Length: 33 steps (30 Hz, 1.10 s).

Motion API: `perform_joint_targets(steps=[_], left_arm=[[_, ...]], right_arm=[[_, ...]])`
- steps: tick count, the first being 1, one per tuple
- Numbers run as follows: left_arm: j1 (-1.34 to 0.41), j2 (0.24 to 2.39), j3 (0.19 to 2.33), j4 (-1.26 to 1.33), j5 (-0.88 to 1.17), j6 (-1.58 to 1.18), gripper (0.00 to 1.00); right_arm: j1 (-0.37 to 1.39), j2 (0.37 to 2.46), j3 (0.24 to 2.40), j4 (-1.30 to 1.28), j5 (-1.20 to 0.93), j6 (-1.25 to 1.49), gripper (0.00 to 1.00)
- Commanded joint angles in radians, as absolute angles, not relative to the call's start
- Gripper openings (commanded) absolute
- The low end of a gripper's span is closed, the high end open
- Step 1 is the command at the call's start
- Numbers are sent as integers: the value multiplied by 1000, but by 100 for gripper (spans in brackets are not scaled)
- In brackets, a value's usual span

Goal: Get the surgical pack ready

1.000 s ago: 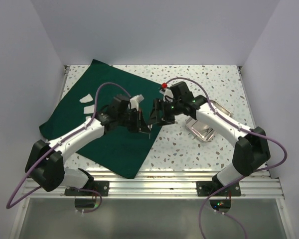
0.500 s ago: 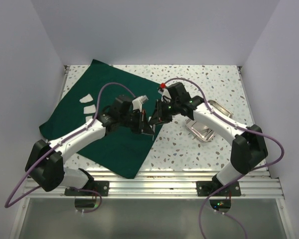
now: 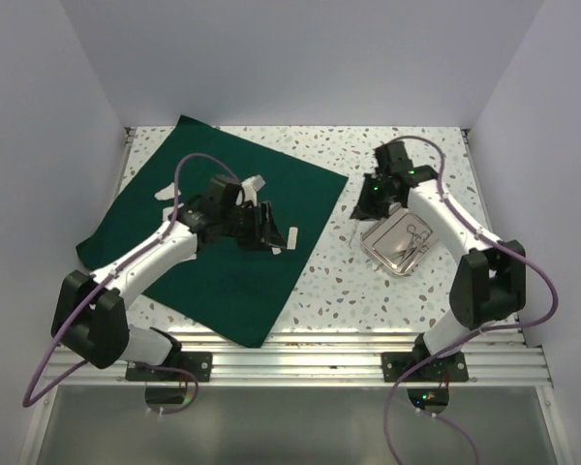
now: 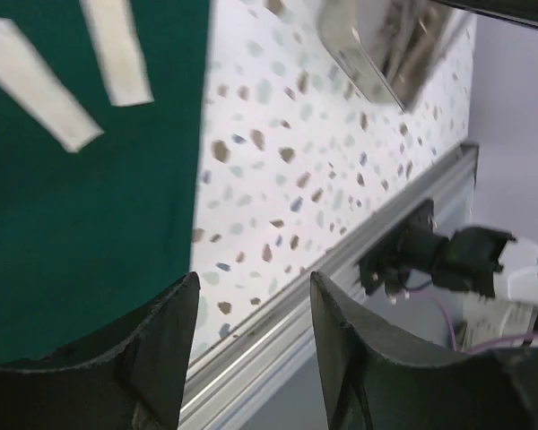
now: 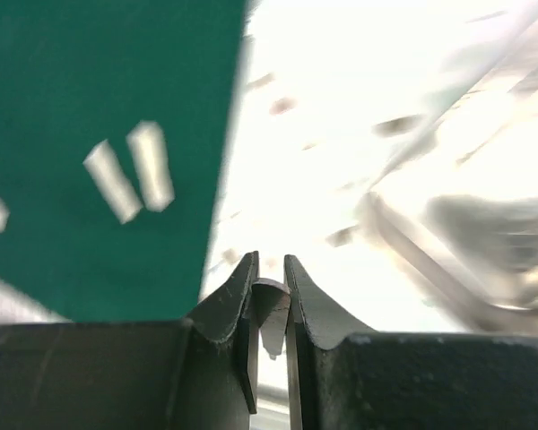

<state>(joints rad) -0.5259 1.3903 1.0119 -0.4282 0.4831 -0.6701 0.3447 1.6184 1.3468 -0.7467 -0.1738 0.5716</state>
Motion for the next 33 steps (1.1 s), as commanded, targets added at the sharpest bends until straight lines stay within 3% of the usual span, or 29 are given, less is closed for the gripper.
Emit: perform_joint_targets(steps=[1,5,11,14,17,21,24,27,30,33], left_arm=[[-416,1364,1009,-532,410,-696,56],[-357,1351,1014,-627,312,-712,56],[-315,1364,1035,-707,215,-730,57],[-276,1359,1043,-753,169,-742,58],[-215,1345,1051,-793,115,-755,61],[-155,1341,1048,-842,40,-796,64],[-107,1354,1048,-876,3,-830,64],[-80,1376,1048,-890,-51,-854,63],[-72,1416,1063,-824,-5,-751,55],[-75,1498,1124,-867,-66,-703,38]], right_arm=[[174,1612,1336,-845,-3,523,0],[-29,1621,1295,-832,46,557,0],[-87,1727,1273,-792,52,548,1],[-87,1779,1281,-781,41,551,6],[-87,1799,1299,-784,38,543,28],[-77,1790,1327,-811,38,516,48],[-20,1753,1370,-857,74,479,57],[81,1720,1423,-908,84,453,60],[190,1680,1443,-916,43,433,60],[267,1645,1431,-902,2,425,60]])
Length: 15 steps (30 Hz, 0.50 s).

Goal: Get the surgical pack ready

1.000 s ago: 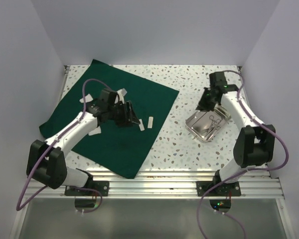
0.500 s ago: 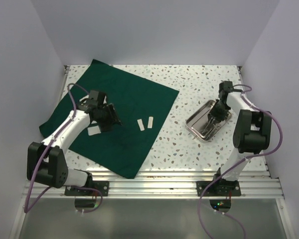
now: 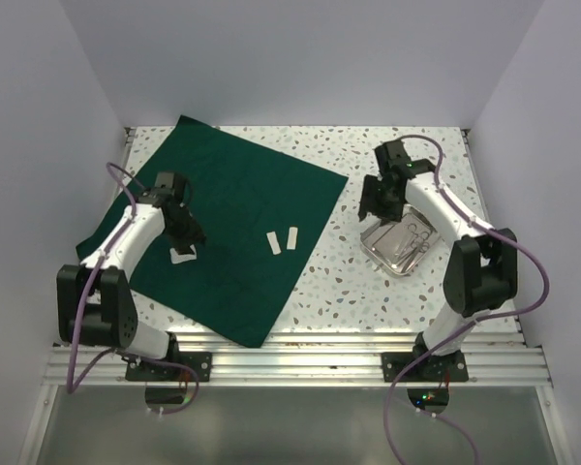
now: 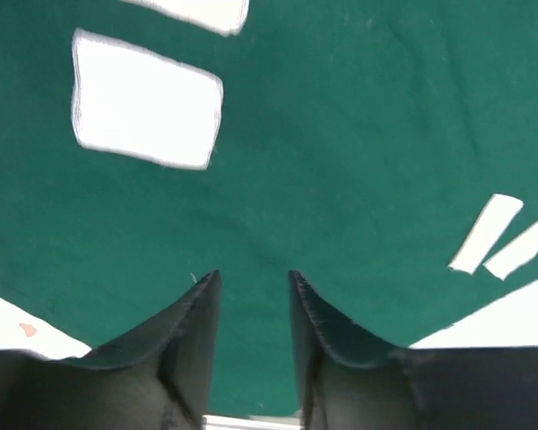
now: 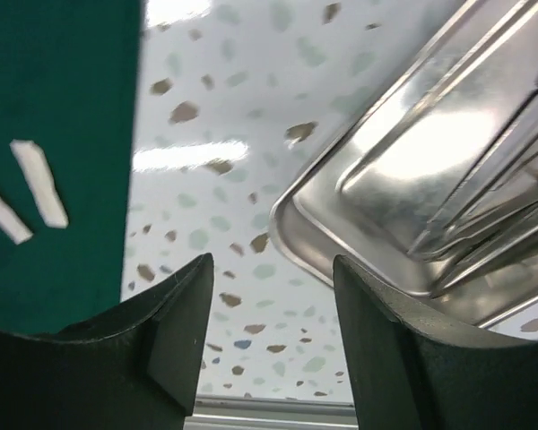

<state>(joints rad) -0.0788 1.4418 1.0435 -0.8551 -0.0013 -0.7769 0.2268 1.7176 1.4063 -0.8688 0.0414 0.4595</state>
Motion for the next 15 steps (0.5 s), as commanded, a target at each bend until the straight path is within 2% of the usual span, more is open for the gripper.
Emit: perform_joint_targets(steps=[1,7,15], left_arm=[[-81,1546,1146,-911,-99,-698,36],[-195,1658,1304,-1038,-429,-724,42],[-294,1853,1434,-1143,-604,-747,44]], right_arm=[[293,1635,1425,-897,-20,423,60],[327,1600,1352,-876,-51,400,60],[328,1545,1279,-845,-92,385,60]])
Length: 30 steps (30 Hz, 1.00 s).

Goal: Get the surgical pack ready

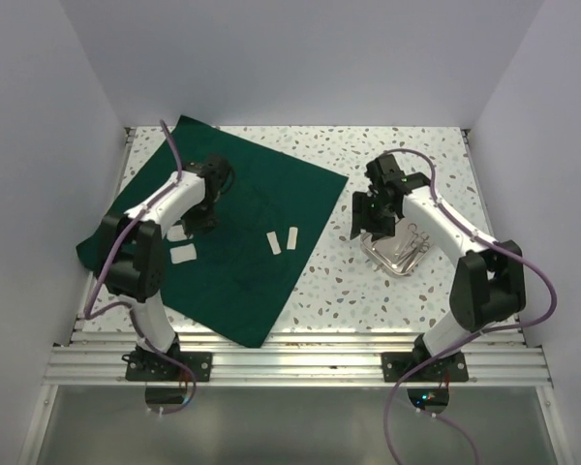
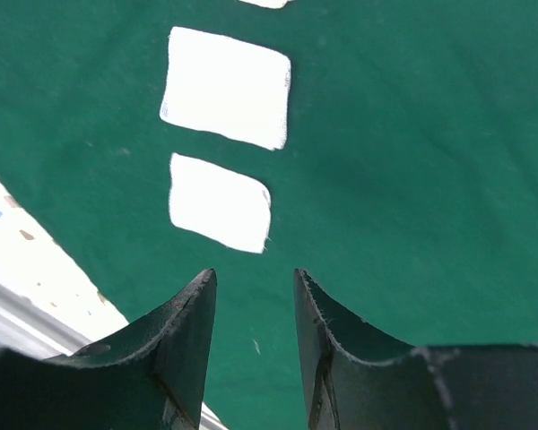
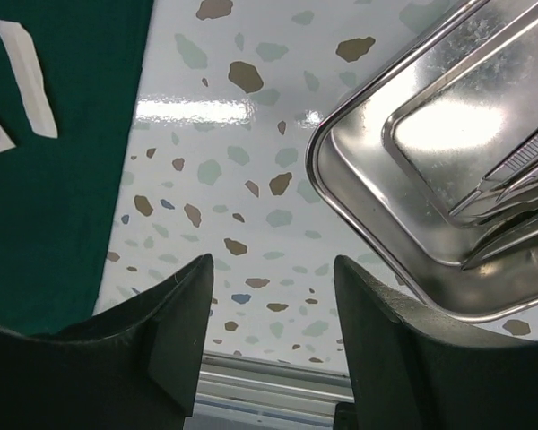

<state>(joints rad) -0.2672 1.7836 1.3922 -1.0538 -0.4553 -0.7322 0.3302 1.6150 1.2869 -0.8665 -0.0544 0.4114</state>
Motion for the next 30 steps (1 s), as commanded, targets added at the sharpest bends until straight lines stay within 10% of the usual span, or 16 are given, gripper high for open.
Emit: perform_joint_targets(steps=[1,30], left_arm=[[-299,1865,1434,-1155,-620,-750,44],[-316,1968,1316,-991,-620,-719,36]], right_arm=[[330,1543,1278,-845,-95,382,60],[330,1539,1220,-816,-127,380,60]])
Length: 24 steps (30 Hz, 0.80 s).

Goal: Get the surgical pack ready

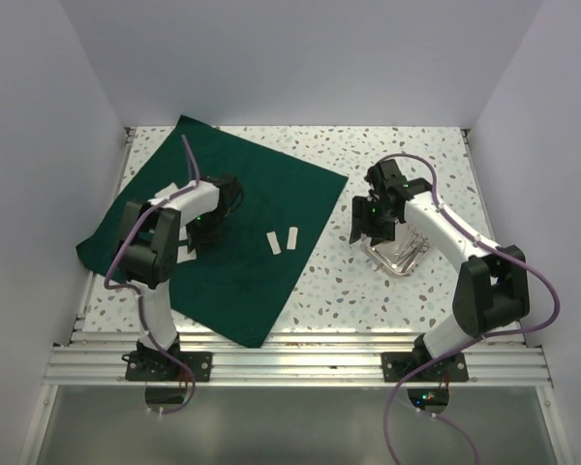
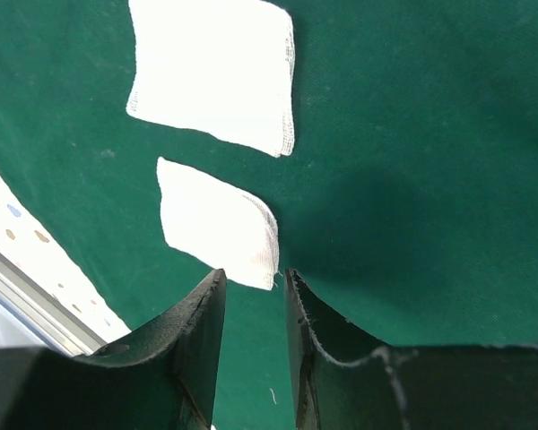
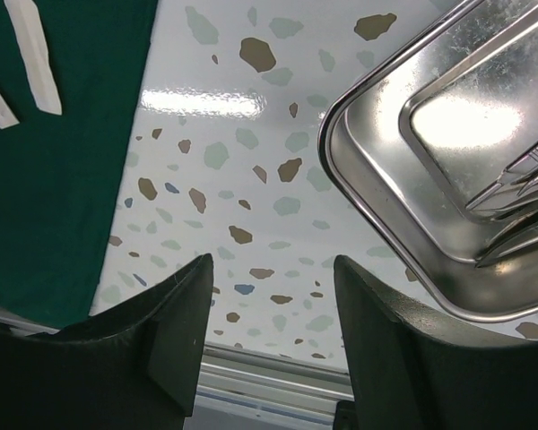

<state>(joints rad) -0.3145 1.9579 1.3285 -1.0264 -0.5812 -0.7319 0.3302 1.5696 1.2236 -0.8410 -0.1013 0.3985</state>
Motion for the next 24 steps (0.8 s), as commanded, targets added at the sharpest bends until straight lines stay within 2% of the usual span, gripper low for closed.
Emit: perform_joint_targets(steps=[1,11,17,24], left_arm=[[-314,1968,1309,-986,-621,-719,36],[-293,1967,1269,-954,-611,-706,30],[-267,1968,1255,-934,-600,-696,21],[-261,1922,1273,-960,-594,-706,15]], right_arm=[[328,1539,1218,-816,-126,380,60],[328,1542,1210,-810,-132,380,61],[330,1540,1210,-808,-137,379,61],[328,1540,1209,-808,-138,379,61]])
